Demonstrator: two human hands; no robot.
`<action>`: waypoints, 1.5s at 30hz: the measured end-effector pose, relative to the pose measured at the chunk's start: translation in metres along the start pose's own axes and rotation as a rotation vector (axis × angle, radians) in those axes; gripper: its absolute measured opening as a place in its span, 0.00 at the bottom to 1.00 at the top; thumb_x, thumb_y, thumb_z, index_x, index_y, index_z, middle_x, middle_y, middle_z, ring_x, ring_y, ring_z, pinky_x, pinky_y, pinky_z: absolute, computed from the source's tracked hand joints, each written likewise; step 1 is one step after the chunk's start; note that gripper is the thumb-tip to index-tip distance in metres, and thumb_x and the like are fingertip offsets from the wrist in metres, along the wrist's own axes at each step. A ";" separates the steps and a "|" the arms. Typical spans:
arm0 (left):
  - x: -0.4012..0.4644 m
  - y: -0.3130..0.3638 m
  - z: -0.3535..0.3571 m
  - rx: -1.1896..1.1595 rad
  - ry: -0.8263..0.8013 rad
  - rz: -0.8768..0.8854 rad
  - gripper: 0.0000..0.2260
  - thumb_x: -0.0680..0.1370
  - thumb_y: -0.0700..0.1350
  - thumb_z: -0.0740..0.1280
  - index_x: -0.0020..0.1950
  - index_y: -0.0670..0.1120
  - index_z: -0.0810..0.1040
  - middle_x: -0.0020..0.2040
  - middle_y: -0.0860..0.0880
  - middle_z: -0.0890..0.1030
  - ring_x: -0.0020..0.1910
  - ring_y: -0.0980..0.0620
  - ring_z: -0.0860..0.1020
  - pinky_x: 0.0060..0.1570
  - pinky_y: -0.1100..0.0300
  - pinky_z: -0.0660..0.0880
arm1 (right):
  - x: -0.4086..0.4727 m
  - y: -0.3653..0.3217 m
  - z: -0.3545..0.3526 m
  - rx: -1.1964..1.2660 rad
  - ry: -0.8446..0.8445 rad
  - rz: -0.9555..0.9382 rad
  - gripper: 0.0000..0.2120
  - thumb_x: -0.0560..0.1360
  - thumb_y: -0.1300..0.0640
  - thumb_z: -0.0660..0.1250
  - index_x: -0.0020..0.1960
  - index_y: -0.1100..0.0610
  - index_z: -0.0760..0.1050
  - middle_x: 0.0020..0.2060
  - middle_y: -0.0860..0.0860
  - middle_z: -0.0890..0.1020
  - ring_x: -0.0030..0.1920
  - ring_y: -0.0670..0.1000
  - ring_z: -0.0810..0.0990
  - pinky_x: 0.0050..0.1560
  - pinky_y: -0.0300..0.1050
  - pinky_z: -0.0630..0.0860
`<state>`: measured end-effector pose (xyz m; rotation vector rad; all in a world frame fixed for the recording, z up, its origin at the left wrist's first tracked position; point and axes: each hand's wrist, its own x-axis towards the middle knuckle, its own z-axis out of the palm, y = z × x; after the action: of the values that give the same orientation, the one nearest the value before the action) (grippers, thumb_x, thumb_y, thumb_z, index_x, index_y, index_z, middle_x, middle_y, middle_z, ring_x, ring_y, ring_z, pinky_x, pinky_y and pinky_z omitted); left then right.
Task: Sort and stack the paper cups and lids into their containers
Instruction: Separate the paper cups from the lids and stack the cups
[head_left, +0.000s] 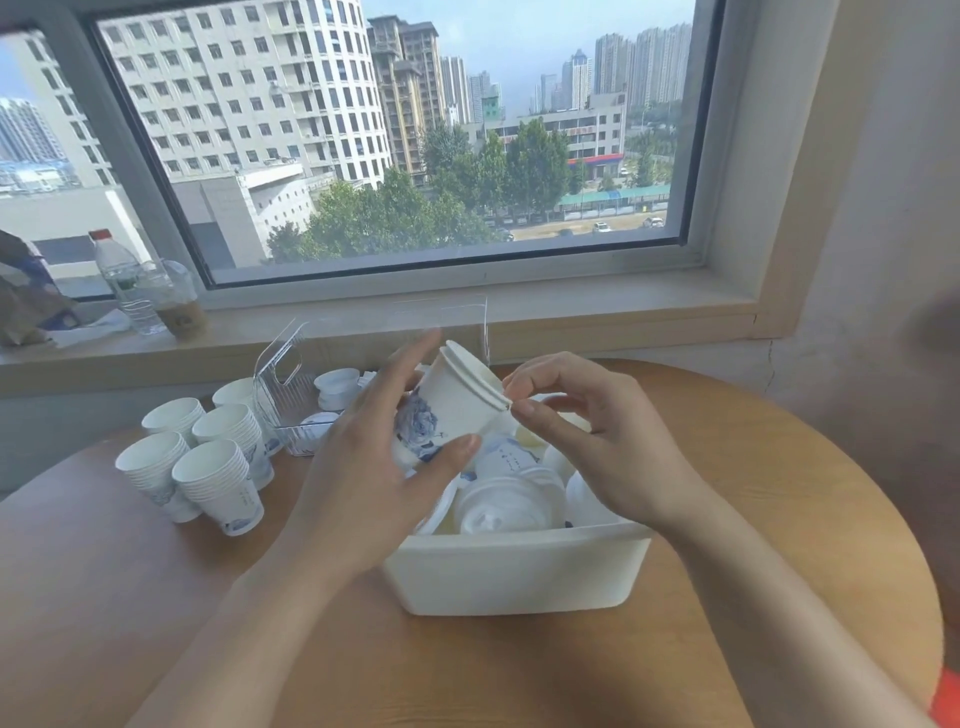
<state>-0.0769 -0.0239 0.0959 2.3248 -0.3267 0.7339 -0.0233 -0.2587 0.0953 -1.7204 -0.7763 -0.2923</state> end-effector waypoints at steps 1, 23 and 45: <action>0.001 -0.001 -0.001 0.006 -0.003 0.003 0.36 0.76 0.63 0.73 0.80 0.72 0.60 0.67 0.66 0.76 0.64 0.62 0.76 0.59 0.57 0.75 | 0.000 0.001 0.000 -0.009 0.004 0.011 0.05 0.81 0.58 0.71 0.54 0.51 0.84 0.53 0.45 0.85 0.56 0.52 0.84 0.60 0.49 0.80; -0.008 -0.034 0.013 -0.025 -0.058 -0.126 0.33 0.78 0.56 0.73 0.77 0.75 0.59 0.69 0.63 0.75 0.66 0.57 0.75 0.62 0.49 0.75 | -0.001 0.009 0.004 -0.295 -0.360 0.337 0.18 0.85 0.53 0.64 0.73 0.41 0.73 0.64 0.38 0.77 0.63 0.37 0.76 0.64 0.36 0.74; -0.007 -0.026 0.010 -0.039 -0.099 -0.149 0.34 0.80 0.52 0.73 0.74 0.78 0.58 0.68 0.64 0.74 0.66 0.55 0.75 0.67 0.44 0.75 | 0.000 0.012 -0.002 -0.211 -0.139 0.403 0.15 0.77 0.40 0.71 0.63 0.39 0.80 0.57 0.39 0.81 0.56 0.38 0.80 0.53 0.41 0.81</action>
<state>-0.0678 -0.0104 0.0719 2.3241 -0.2067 0.5360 -0.0157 -0.2618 0.0867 -2.0670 -0.4929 0.0243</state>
